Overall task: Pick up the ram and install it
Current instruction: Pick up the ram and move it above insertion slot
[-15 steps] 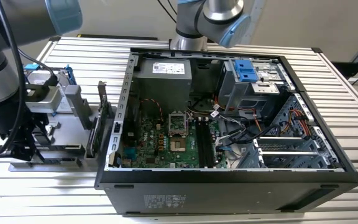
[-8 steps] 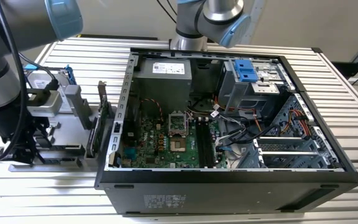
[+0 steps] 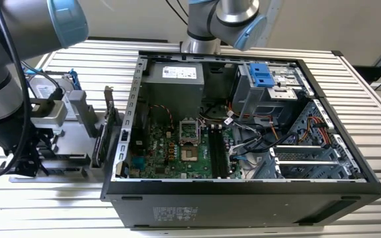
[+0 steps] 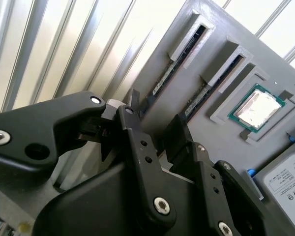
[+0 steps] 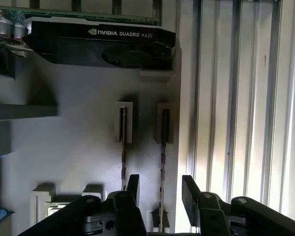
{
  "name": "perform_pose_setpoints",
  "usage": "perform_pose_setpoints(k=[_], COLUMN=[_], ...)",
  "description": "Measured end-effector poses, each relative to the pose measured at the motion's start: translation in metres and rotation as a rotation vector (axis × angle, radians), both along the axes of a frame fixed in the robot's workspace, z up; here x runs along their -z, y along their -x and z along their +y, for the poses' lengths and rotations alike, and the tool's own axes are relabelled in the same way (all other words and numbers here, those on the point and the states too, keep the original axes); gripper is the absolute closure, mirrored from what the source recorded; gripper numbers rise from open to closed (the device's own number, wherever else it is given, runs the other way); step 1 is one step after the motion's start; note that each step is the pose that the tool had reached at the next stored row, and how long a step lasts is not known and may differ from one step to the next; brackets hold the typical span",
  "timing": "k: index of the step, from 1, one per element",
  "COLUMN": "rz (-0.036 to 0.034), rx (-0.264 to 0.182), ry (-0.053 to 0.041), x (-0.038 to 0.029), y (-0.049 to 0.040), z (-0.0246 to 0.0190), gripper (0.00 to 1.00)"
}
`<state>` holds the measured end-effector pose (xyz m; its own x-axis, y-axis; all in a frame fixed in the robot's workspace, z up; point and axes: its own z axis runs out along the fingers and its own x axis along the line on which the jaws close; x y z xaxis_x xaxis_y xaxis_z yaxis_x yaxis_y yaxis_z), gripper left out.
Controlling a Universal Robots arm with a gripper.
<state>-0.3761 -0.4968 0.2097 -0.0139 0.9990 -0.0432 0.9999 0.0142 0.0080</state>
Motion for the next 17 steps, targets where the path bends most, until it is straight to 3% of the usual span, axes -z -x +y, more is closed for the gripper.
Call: perform_pose_setpoints(k=[17], rz=[0.0000], rx=[0.000], ry=[-0.0005], x=[0.0179], y=[0.0016], z=[-0.0008], gripper=[0.00])
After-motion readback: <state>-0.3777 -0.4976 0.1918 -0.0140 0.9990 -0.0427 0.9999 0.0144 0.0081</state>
